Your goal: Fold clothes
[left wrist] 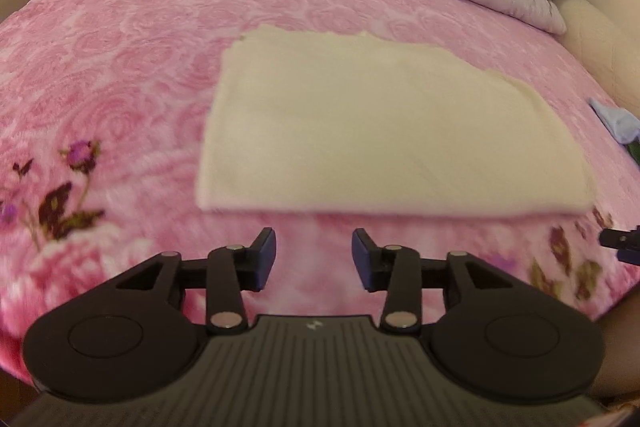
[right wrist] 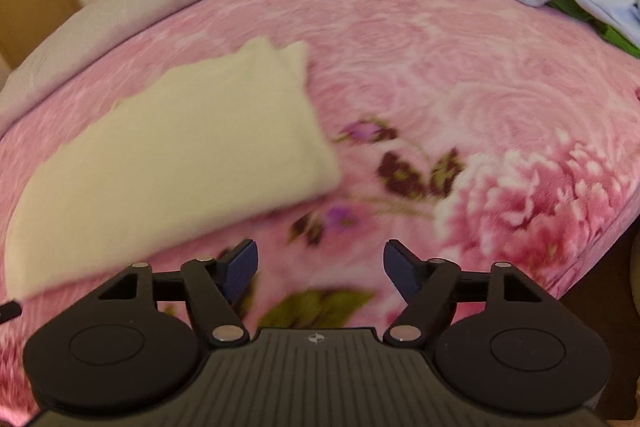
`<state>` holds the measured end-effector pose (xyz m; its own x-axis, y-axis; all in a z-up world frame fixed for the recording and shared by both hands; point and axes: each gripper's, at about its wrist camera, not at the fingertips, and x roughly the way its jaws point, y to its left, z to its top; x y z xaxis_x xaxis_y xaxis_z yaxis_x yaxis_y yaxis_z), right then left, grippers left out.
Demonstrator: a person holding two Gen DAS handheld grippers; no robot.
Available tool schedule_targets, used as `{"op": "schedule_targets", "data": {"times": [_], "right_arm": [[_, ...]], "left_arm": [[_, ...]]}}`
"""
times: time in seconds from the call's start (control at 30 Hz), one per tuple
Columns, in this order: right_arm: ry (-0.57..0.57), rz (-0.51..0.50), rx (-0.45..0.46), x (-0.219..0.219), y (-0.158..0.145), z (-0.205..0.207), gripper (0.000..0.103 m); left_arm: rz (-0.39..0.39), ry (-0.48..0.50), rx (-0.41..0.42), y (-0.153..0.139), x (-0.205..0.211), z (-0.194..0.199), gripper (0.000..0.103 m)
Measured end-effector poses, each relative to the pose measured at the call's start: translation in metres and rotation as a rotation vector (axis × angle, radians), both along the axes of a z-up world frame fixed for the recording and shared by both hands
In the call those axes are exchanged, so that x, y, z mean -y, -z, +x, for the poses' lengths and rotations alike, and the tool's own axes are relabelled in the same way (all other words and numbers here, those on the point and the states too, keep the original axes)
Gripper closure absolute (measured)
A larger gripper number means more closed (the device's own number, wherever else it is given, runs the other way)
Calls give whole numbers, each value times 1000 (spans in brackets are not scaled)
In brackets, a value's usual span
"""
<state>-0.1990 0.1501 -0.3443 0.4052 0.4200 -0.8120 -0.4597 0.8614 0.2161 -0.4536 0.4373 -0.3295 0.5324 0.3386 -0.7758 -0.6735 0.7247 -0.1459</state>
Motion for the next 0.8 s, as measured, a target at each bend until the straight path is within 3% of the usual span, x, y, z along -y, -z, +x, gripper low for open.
{"op": "schedule_targets", "data": {"times": [0.2,0.53,0.7,0.8], "right_arm": [[-48,-5,36,10,-22,-40,21],[-78,73,88,45,-53,-86,18],[-103,104,98,54,-58,-93,18],[-98,130,90,58,-57,-90,17]], "left_arm": [[88,24,-8,-30,45,-13,58],[235,50,28,-81,101,-49,49],[252,41,38,-88,115,-60,48],[200,27,68,-84,108,-68,46]]}}
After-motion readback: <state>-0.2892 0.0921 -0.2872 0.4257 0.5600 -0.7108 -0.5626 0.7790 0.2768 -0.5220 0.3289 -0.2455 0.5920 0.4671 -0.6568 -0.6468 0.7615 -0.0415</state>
